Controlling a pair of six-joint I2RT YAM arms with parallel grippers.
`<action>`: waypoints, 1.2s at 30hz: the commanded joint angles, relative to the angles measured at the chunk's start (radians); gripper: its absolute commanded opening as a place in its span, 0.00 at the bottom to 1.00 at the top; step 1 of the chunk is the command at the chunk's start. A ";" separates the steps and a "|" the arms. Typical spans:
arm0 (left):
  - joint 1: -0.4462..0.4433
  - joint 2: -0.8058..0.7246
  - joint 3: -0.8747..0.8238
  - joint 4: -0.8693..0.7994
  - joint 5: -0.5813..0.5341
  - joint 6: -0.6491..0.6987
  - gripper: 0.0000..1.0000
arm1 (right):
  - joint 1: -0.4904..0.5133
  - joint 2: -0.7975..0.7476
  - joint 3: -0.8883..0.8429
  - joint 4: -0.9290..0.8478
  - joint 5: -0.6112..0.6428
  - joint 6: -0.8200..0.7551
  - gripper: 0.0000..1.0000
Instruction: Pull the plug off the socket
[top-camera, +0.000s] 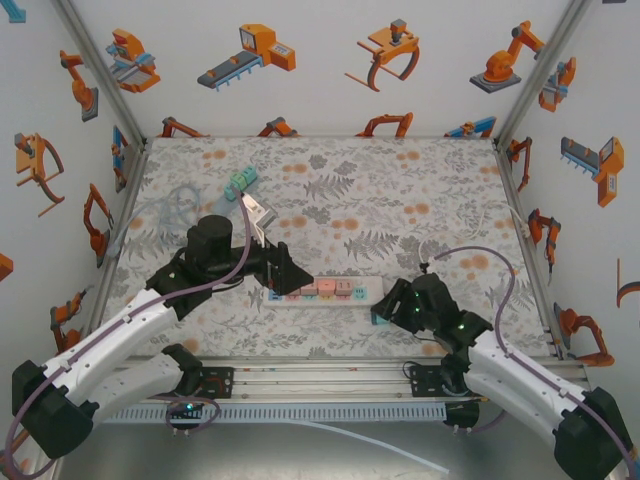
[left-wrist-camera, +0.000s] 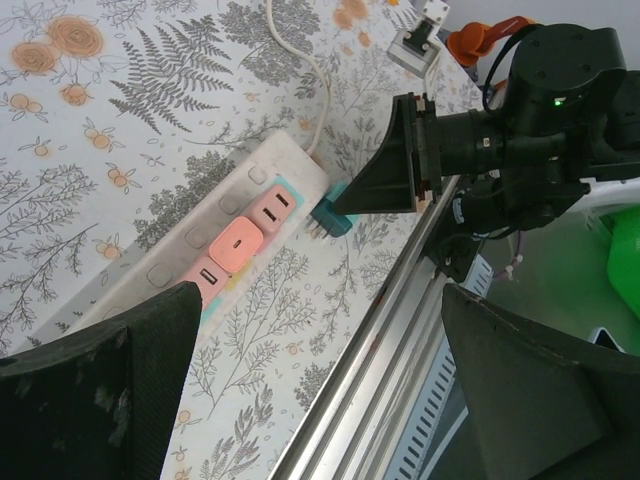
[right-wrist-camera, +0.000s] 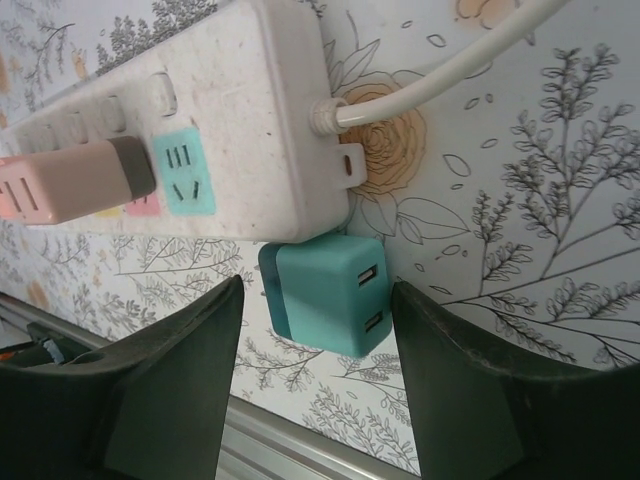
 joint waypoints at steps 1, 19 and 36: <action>-0.007 -0.007 0.003 -0.025 -0.031 0.014 0.97 | 0.004 -0.029 0.047 -0.119 0.065 -0.015 0.58; 0.027 -0.082 0.005 -0.253 -0.542 -0.073 0.97 | 0.004 0.009 0.430 0.000 -0.135 -0.974 0.55; 0.237 0.042 -0.056 -0.302 -0.372 -0.135 0.98 | 0.091 0.437 0.508 0.066 -0.493 -1.736 0.58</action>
